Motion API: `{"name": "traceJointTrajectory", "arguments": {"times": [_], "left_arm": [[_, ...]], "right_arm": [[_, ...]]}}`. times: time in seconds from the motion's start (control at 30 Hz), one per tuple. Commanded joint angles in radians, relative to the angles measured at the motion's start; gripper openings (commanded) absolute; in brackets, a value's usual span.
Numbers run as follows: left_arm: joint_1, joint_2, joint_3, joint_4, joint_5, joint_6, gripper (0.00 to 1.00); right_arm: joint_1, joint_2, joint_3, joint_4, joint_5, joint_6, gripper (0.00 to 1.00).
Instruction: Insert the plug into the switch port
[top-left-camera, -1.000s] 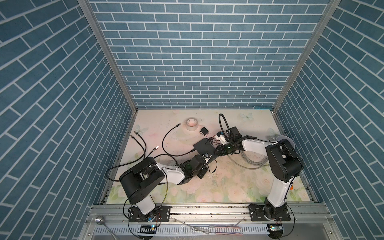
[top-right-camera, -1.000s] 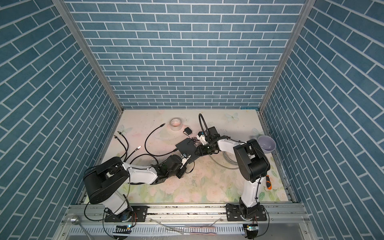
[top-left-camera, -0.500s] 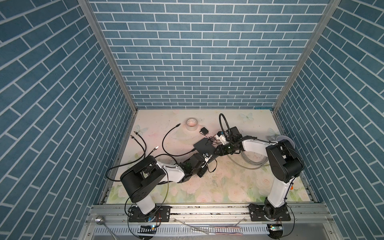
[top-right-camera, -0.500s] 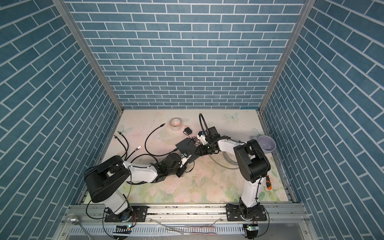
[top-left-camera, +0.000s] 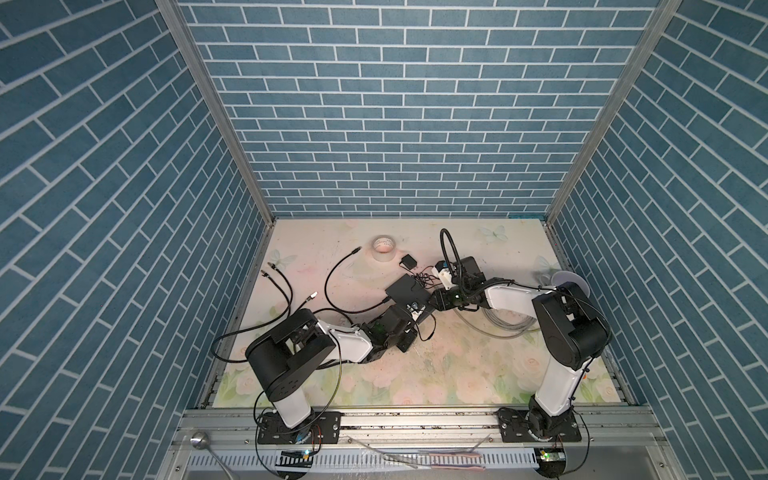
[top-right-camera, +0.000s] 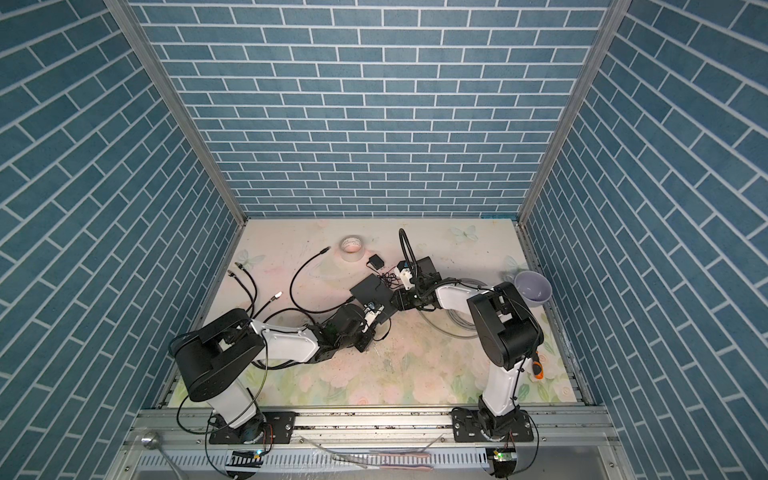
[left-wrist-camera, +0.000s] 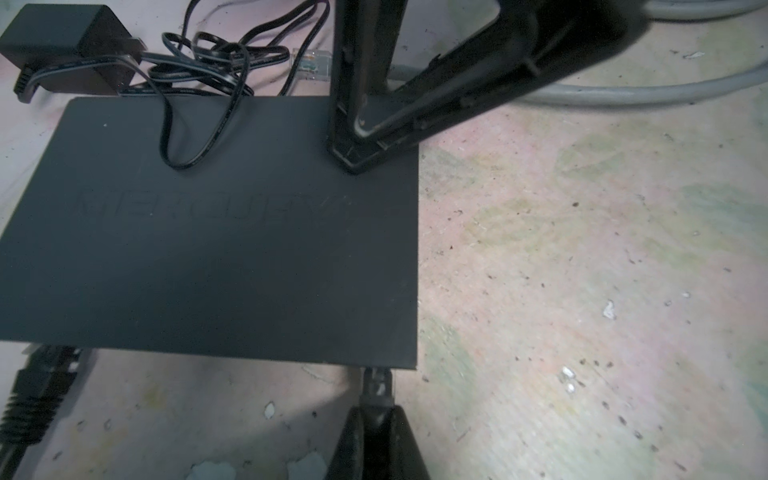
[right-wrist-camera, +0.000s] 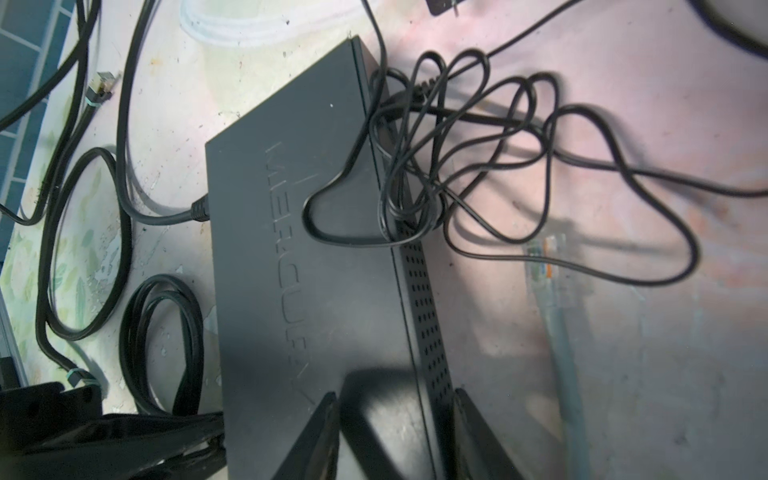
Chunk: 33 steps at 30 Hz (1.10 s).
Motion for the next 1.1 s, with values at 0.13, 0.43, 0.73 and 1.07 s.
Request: {"name": "traceJointTrajectory", "arguments": {"times": [0.13, 0.43, 0.73, 1.07], "left_arm": [[0.013, 0.094, 0.095, 0.15, -0.067, -0.051, 0.01], [0.018, 0.111, 0.122, 0.142, -0.077, -0.06, 0.01], [0.039, 0.099, 0.103, 0.162, -0.075, -0.084, 0.04], [0.041, 0.012, 0.043, 0.047, -0.068, -0.112, 0.2]], "right_arm": [[0.249, 0.035, -0.1, -0.192, -0.445, 0.09, 0.4], [0.299, 0.02, -0.172, -0.114, -0.49, 0.147, 0.39], [0.33, 0.007, -0.177, -0.104, -0.535, 0.154, 0.39], [0.177, -0.012, -0.081, -0.212, -0.231, 0.201, 0.41]]}}
